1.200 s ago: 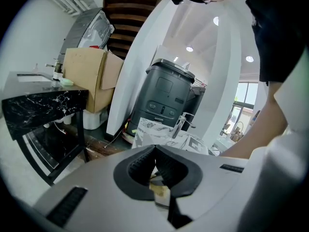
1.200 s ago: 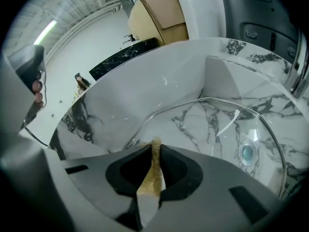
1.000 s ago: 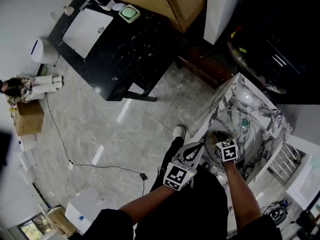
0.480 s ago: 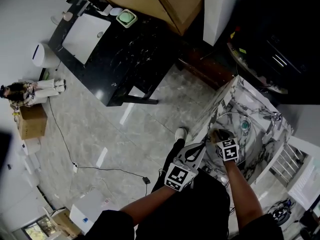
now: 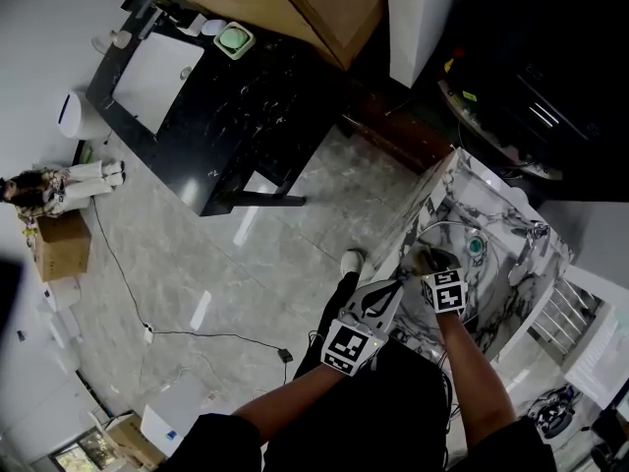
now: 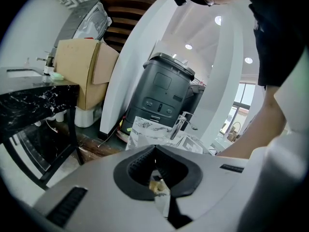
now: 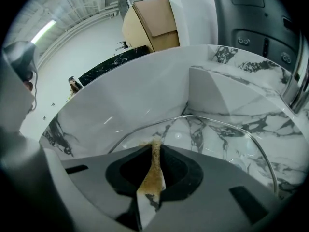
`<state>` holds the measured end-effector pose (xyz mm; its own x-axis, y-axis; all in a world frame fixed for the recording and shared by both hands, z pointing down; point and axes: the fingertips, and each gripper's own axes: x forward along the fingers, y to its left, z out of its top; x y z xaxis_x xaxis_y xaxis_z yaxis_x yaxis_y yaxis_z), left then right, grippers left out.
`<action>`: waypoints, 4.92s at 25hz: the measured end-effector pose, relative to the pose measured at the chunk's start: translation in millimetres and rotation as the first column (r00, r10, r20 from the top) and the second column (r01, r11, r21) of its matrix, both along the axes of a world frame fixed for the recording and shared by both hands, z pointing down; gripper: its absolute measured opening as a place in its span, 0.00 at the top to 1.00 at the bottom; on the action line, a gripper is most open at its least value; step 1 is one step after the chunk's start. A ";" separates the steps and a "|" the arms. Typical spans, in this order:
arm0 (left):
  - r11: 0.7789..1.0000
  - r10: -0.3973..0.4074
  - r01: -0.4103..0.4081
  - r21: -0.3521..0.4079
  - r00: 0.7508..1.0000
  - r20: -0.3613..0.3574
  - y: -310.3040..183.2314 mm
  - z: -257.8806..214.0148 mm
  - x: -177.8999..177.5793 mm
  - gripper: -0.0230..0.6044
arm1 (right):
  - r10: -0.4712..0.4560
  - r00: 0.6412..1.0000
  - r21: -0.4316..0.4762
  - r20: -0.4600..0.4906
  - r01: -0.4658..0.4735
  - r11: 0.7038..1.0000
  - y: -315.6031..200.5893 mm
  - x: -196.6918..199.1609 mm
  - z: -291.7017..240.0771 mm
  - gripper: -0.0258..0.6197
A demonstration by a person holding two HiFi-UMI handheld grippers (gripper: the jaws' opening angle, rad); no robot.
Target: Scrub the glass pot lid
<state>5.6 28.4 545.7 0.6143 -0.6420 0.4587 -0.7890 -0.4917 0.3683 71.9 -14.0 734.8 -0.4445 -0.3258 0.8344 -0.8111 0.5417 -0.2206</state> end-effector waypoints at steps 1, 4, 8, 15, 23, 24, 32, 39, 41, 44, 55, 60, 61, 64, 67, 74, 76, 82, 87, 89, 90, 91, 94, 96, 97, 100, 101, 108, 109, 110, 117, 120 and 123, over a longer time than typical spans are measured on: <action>1.000 -0.001 0.001 0.000 1.000 0.003 -0.9 0.4 0.4 0.94 | 0.006 1.000 -0.001 0.001 -0.006 1.000 -1.1 1.5 0.4 0.87; 1.000 0.004 -0.004 -0.007 1.000 0.000 -3.2 2.1 2.4 0.94 | 0.024 1.000 -0.002 -0.001 -0.024 1.000 -4.3 6.0 1.3 0.87; 1.000 0.009 -0.009 -0.010 1.000 -0.011 -6.2 2.6 6.4 0.94 | 0.045 0.999 -0.002 -0.001 -0.045 0.999 -9.2 11.3 1.5 0.87; 1.000 0.012 -0.012 -0.014 1.000 -0.004 -6.6 4.5 8.6 0.94 | 0.057 0.998 -0.011 0.002 -0.057 0.998 -12.5 17.1 2.9 0.87; 1.000 0.002 -0.002 -0.005 1.000 0.004 -8.1 2.5 9.3 0.94 | 0.042 0.999 0.015 -0.008 -0.042 0.999 -17.8 21.9 1.5 0.87; 1.000 0.001 -0.001 -0.004 1.000 0.003 -8.4 2.3 9.9 0.94 | 0.040 0.999 0.020 -0.011 -0.040 0.999 -18.5 22.9 1.6 0.87; 1.000 0.012 -0.012 0.006 1.000 0.000 -7.3 -2.5 15.8 0.94 | 0.031 0.999 0.034 -0.031 -0.030 0.999 -23.2 32.7 2.3 0.87; 1.000 -0.017 0.017 0.017 1.000 0.010 -7.2 -3.6 15.4 0.94 | 0.066 0.997 0.035 -0.030 -0.064 0.997 -27.2 46.1 4.9 0.87; 1.000 -0.011 0.010 0.016 1.000 0.010 -5.6 -3.1 17.7 0.94 | 0.080 0.996 0.036 -0.035 -0.079 0.996 -27.4 50.8 6.0 0.87; 1.000 -0.006 0.006 0.016 1.000 0.009 -3.6 -4.0 19.8 0.94 | 0.094 0.995 0.040 -0.034 -0.092 0.995 -29.0 55.3 6.2 0.87; 1.000 -0.004 0.004 0.023 1.000 0.015 -1.0 -5.8 23.7 0.94 | 0.140 0.989 0.056 -0.054 -0.137 0.989 -32.0 76.0 8.0 0.87; 1.000 0.009 -0.009 0.025 1.000 0.019 2.7 -8.5 22.9 0.94 | 0.174 0.982 0.063 -0.078 -0.170 0.983 -31.8 87.5 7.9 0.87; 1.000 0.009 -0.009 0.026 1.000 0.020 3.3 -8.8 22.5 0.94 | 0.185 0.980 0.061 -0.076 -0.180 0.982 -31.8 89.5 8.1 0.87; 1.000 0.007 -0.007 0.027 1.000 0.019 4.6 -10.4 22.2 0.94 | 0.200 0.977 0.061 -0.079 -0.195 0.979 -32.1 95.2 8.2 0.87; 0.999 0.008 -0.009 0.031 1.000 0.018 4.5 -11.8 21.6 0.94 | 0.207 0.974 0.072 -0.089 -0.201 0.977 -33.6 100.2 7.5 0.87; 1.000 0.005 -0.006 0.031 1.000 0.017 11.4 -12.3 21.6 0.94 | 0.267 0.958 0.078 -0.105 -0.260 0.963 -31.5 120.4 9.2 0.87; 0.999 0.013 -0.013 0.034 1.000 0.013 14.3 -13.4 24.9 0.94 | 0.275 0.955 0.078 -0.112 -0.267 0.960 -30.2 124.6 9.4 0.87; 0.998 0.045 -0.044 0.050 0.999 -0.001 21.4 -17.7 38.7 0.94 | 0.297 0.945 0.069 -0.133 -0.290 0.954 -24.8 135.2 9.1 0.87; 0.998 0.042 -0.042 0.054 0.999 -0.008 27.4 -21.6 40.7 0.94 | 0.303 0.944 0.053 -0.129 -0.299 0.953 -17.9 141.7 9.5 0.87; 0.998 0.044 -0.044 0.055 0.999 -0.006 29.6 -22.3 40.2 0.94 | 0.308 0.943 0.049 -0.128 -0.304 0.952 -15.3 144.7 9.4 0.87; 0.997 0.045 -0.044 0.055 0.999 -0.006 30.9 -22.2 40.0 0.94 | 0.309 0.942 0.049 -0.131 -0.305 0.951 -13.8 146.4 9.3 0.87; 0.997 0.045 -0.045 0.055 0.999 -0.005 32.4 -21.9 39.9 0.94 | 0.310 0.941 0.049 -0.134 -0.307 0.951 -12.1 148.1 9.4 0.87; 0.997 0.046 -0.046 0.055 0.999 -0.002 36.1 -21.8 40.2 0.94 | 0.315 0.939 0.050 -0.142 -0.311 0.949 -7.4 152.9 9.8 0.87; 0.997 0.048 -0.048 0.058 0.999 -0.002 38.5 -22.7 41.2 0.94 | 0.312 0.937 0.051 -0.157 -0.308 0.950 -4.2 156.0 9.0 0.87; 0.997 0.049 -0.049 0.059 0.999 -0.003 39.9 -23.3 42.0 0.94 | 0.306 0.937 0.052 -0.169 -0.301 0.952 -2.3 157.5 8.3 0.87; 0.997 0.053 -0.053 0.061 0.999 -0.009 44.5 -24.4 45.1 0.94 | 0.283 0.937 0.060 -0.204 -0.276 0.959 3.4 162.3 7.1 0.87; 0.997 0.054 -0.053 0.061 0.999 -0.010 46.4 -24.7 45.6 0.94 | 0.282 0.937 0.060 -0.207 -0.276 0.959 5.5 163.8 7.1 0.87; 0.997 0.047 -0.046 0.064 0.999 -0.019 61.0 -31.0 45.6 0.94 | 0.308 0.932 0.054 -0.193 -0.304 0.951 16.7 174.7 7.2 0.87; 0.997 0.049 -0.047 0.066 0.999 -0.021 63.4 -32.1 45.8 0.94 | 0.308 0.930 0.051 -0.200 -0.304 0.951 19.3 176.3 6.6 0.87; 0.997 0.050 -0.048 0.066 0.999 -0.022 65.6 -32.6 45.9 0.94 | 0.310 0.928 0.046 -0.207 -0.307 0.951 22.0 178.0 6.1 0.87; 0.996 0.053 -0.051 0.068 0.998 -0.028 74.6 -33.4 49.5 0.94 | 0.319 0.921 0.034 -0.224 -0.320 0.947 33.6 187.1 5.3 0.87; 0.996 0.063 -0.061 0.070 0.998 -0.029 79.4 -34.2 53.0 0.94 | 0.314 0.921 0.030 -0.231 -0.316 0.948 38.6 188.8 4.6 0.87; 0.995 0.072 -0.070 0.072 0.997 -0.022 82.5 -32.9 54.6 0.94 | 0.315 0.922 0.017 -0.224 -0.319 0.947 43.8 189.2 5.0 0.87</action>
